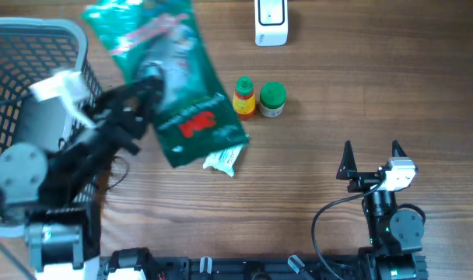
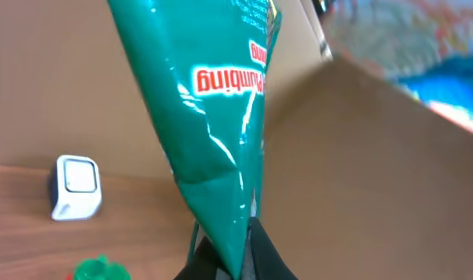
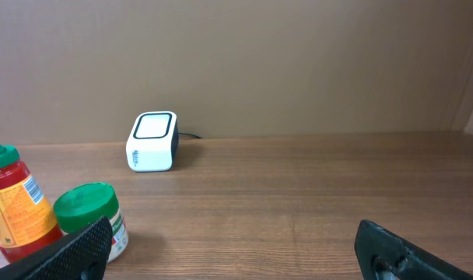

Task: Scan the item barcode
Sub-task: 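Lift the green 3M pack out and carry it toward the scanner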

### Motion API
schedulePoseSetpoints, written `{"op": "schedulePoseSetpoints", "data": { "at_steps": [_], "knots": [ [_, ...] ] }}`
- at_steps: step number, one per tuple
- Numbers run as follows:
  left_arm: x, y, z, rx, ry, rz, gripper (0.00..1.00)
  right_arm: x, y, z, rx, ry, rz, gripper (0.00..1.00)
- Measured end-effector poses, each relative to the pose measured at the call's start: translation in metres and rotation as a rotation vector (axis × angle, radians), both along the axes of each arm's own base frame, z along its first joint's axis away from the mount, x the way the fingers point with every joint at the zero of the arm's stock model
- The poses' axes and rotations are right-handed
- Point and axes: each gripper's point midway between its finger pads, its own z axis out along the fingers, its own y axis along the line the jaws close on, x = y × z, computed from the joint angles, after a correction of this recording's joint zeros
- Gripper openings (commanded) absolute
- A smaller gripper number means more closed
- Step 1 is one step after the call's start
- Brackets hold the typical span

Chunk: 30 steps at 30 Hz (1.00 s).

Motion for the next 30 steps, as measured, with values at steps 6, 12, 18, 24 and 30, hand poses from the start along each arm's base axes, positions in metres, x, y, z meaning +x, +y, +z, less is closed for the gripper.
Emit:
{"op": "schedulePoseSetpoints", "data": {
  "at_steps": [6,12,18,24,30],
  "knots": [
    [0.035,-0.072,-0.069,0.140,0.135,-0.157,0.04,0.000,0.000,0.000,0.000,0.000,0.000,1.00],
    [0.060,-0.143,-0.175,0.330,0.313,-0.262,0.04,0.000,0.000,0.000,0.000,0.000,0.000,1.00],
    [0.052,-0.182,-0.255,0.526,0.372,-0.370,0.04,0.000,0.000,0.000,0.000,0.000,0.000,1.00],
    [0.039,-0.201,-0.300,0.706,0.314,-0.443,0.04,0.000,0.000,0.000,0.000,0.000,0.000,1.00],
    [0.047,-0.188,-0.321,0.794,0.348,-0.382,0.04,0.000,0.000,0.000,0.000,0.000,0.000,1.00]
  ]
}}
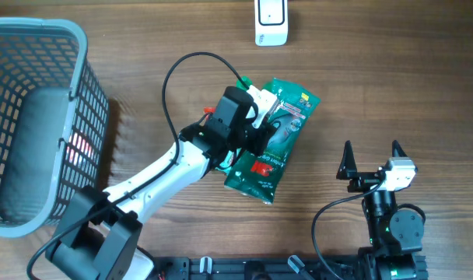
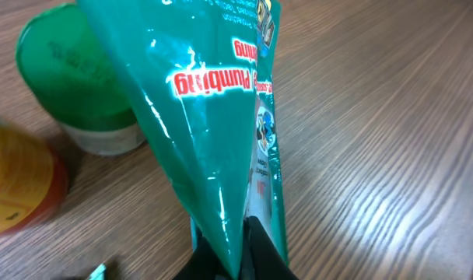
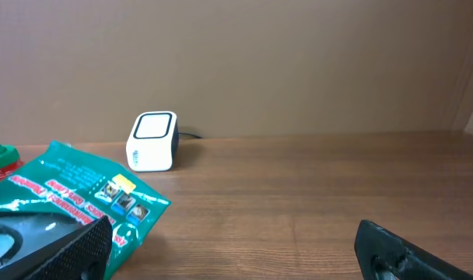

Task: Scan the item barcode
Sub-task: 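Lift the green 3M pack out and carry it toward the scanner, then release the green 3M pack onto the table beside the wipes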

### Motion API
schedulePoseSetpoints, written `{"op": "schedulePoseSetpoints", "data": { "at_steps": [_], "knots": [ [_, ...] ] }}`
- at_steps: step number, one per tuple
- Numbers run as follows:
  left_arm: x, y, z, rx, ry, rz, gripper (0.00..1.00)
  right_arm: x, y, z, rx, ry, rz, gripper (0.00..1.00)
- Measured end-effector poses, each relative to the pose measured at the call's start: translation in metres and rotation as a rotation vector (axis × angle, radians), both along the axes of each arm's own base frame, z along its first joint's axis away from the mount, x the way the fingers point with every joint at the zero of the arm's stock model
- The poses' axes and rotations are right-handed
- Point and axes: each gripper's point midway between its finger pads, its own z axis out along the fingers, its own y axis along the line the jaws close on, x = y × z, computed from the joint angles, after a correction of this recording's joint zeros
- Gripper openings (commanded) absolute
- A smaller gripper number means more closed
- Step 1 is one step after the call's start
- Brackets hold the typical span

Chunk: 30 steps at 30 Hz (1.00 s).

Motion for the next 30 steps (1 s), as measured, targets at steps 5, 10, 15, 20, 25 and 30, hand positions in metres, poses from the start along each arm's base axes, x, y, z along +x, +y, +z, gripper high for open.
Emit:
{"op": "schedulePoseSetpoints", "data": {
  "at_steps": [5,10,15,20,25,30],
  "knots": [
    [0.000,0.003,-0.024,0.046,0.040,0.008,0.04,0.000,0.000,0.000,0.000,0.000,0.000,1.00],
    [-0.002,0.005,-0.052,0.087,0.095,0.007,0.12,0.000,0.000,0.000,0.000,0.000,0.000,1.00],
    [-0.002,0.005,-0.053,0.091,0.090,0.001,0.26,0.000,0.000,0.000,0.000,0.000,0.000,1.00],
    [-0.001,-0.002,-0.049,0.065,0.074,-0.015,0.29,0.000,0.000,0.000,0.000,0.000,0.000,1.00],
    [-0.013,-0.016,-0.044,0.048,0.068,-0.064,0.30,0.000,0.000,0.000,0.000,0.000,0.000,1.00],
    [-0.015,-0.021,-0.026,0.023,0.030,-0.076,0.50,0.000,0.000,0.000,0.000,0.000,0.000,1.00]
  ]
}}
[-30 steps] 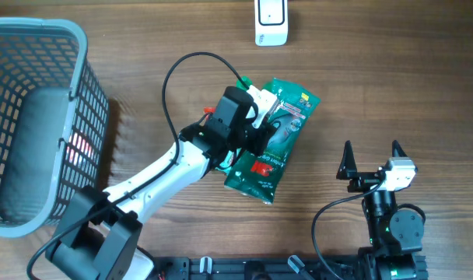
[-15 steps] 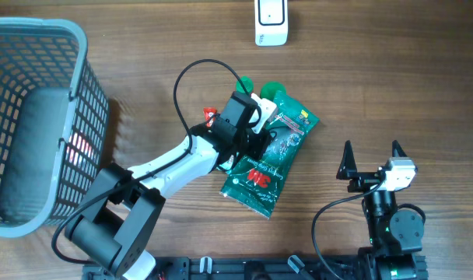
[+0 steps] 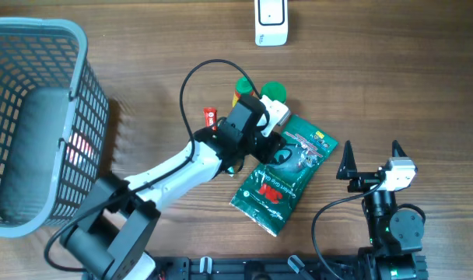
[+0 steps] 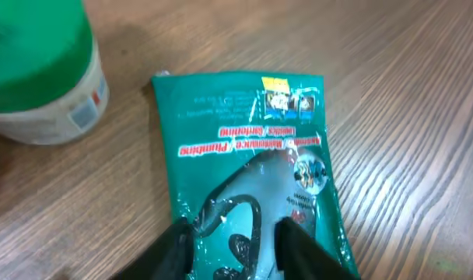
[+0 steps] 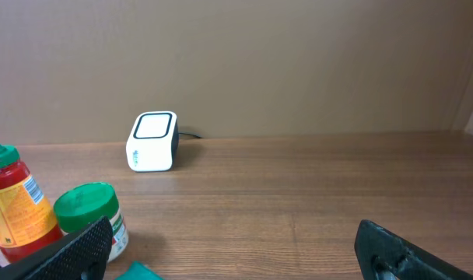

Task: Scan the item barcode
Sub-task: 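Release the green 3M pack onto the table beside the wipes, then reach into the basket and grasp the red-white tissue pack with left gripper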

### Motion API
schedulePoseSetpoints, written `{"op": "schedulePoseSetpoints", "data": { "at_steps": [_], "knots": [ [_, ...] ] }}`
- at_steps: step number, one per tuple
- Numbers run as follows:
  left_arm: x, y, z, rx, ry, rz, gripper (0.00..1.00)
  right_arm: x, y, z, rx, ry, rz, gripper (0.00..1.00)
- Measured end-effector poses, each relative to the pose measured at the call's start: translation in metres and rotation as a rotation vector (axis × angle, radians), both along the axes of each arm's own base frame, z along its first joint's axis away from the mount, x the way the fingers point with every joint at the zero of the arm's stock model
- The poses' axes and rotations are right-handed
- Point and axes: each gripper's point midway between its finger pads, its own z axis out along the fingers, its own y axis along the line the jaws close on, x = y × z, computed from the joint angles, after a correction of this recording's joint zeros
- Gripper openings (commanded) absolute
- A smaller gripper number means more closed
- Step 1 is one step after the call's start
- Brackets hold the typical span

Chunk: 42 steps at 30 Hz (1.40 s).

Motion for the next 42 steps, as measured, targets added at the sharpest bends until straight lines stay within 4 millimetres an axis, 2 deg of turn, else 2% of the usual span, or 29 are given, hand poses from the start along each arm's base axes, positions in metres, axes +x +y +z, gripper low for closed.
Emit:
{"op": "schedulePoseSetpoints", "data": {
  "at_steps": [3,4,8,10,11,12,13,17,23,27,30,34,38,42],
  "knots": [
    [0.006,0.003,0.015,-0.006,-0.048,0.023,0.59,0.000,0.000,0.000,0.000,0.000,0.000,1.00],
    [0.008,0.004,0.029,-0.020,-0.085,0.031,0.61,0.000,0.000,0.000,0.000,0.000,0.000,1.00],
    [0.007,0.009,0.100,-0.123,-0.224,0.048,0.72,0.000,0.000,0.000,0.000,0.000,0.000,1.00],
    [0.001,0.015,0.137,-0.179,-0.291,0.055,0.87,0.000,0.000,0.000,0.000,0.000,0.000,1.00],
    [-0.005,0.020,0.161,-0.214,-0.338,0.056,0.93,0.000,0.000,0.000,0.000,0.000,0.000,1.00],
    [-0.009,0.024,0.175,-0.238,-0.363,0.063,0.96,0.000,0.000,0.000,0.000,0.000,0.000,1.00],
    [-0.012,0.029,0.191,-0.259,-0.396,0.071,0.96,0.000,0.000,0.000,0.000,0.000,0.000,1.00],
    [-0.012,0.054,0.230,-0.278,-0.516,0.174,1.00,0.000,0.000,0.000,0.000,0.000,0.000,1.00],
    [-0.003,0.103,0.272,-0.259,-0.672,0.413,1.00,0.000,0.000,0.000,0.000,0.000,0.000,1.00],
    [0.004,0.148,0.305,-0.263,-0.781,0.635,1.00,0.000,0.000,0.000,0.000,0.000,0.000,1.00],
    [0.010,0.195,0.338,-0.260,-0.857,0.830,1.00,0.000,0.000,0.000,0.000,0.000,0.000,1.00],
    [0.014,0.285,0.383,-0.264,-0.915,1.167,1.00,0.000,0.000,0.000,0.000,0.000,0.000,1.00],
    [0.010,0.357,0.377,-0.238,-0.875,1.434,1.00,0.000,0.000,0.000,0.000,0.000,0.000,1.00],
    [0.003,0.420,0.343,-0.198,-0.765,1.694,1.00,0.000,0.000,0.000,0.000,0.000,0.000,1.00]
  ]
}}
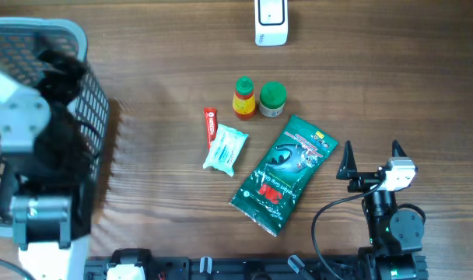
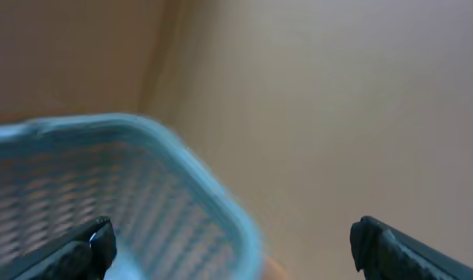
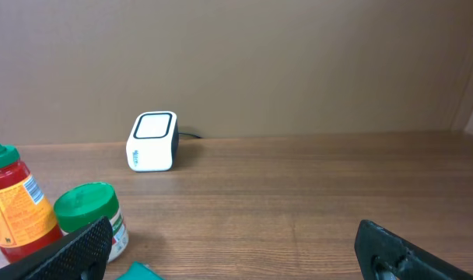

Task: Scan the item barcode
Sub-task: 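Reach into the basket and grasp the red-white tissue pack with left gripper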

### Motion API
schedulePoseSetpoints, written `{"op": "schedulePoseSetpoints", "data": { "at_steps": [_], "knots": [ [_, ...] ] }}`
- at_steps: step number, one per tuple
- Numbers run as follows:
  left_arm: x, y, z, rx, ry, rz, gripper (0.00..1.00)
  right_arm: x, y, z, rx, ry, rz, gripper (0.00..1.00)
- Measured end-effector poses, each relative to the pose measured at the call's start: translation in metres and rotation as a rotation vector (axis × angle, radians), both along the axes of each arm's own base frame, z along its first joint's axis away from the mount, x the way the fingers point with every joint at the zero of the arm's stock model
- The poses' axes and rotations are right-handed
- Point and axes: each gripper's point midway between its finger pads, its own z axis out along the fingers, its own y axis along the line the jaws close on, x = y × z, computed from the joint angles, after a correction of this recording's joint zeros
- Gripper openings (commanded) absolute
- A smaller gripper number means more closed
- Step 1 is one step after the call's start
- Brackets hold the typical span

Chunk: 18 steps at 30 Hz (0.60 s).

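Observation:
The green packet [image 1: 285,173] lies flat on the table, slanted, right of centre; only its corner [image 3: 135,272] shows in the right wrist view. At the far edge stands the white scanner [image 1: 270,23], also visible as a small box [image 3: 152,140]. My left arm [image 1: 22,124] hangs over the basket [image 1: 96,117] at the left. Its gripper [image 2: 236,249] is open and holds nothing, with the blurred basket rim [image 2: 182,155] ahead. My right gripper [image 1: 371,152] is open near the packet's right edge and stands open in its own view [image 3: 236,249].
A red and yellow bottle [image 1: 243,97] and a green-lidded jar [image 1: 272,99] stand just beyond the packet. A red tube [image 1: 210,124] and a white and teal pouch [image 1: 225,150] lie to its left. A cardboard wall [image 3: 299,62] rises behind the table.
My left gripper was open right over the green packet on the table. Now the left arm is back over the basket at the left, and the packet lies alone. The right arm is unchanged.
My left gripper first held the green packet up near the basket. Then it held it over the bottle and jar in the middle. After that the packet lay flat right of them with the jaws open. Now the arm is back at the basket.

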Motion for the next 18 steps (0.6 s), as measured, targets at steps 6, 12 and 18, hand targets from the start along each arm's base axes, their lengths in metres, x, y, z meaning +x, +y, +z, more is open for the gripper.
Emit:
{"op": "schedulePoseSetpoints", "data": {
  "at_steps": [6,12,18],
  "knots": [
    [0.000,0.080,-0.071,-0.306,0.065,0.209,1.00,0.000,0.000,0.000,0.000,0.000,0.000,1.00],
    [0.006,0.129,-0.176,-0.699,0.210,0.260,1.00,0.000,0.000,0.000,0.000,0.000,0.000,1.00],
    [0.008,0.128,-0.238,-0.892,0.342,0.264,1.00,0.000,0.000,0.000,0.000,0.000,0.000,1.00]
  ]
}}
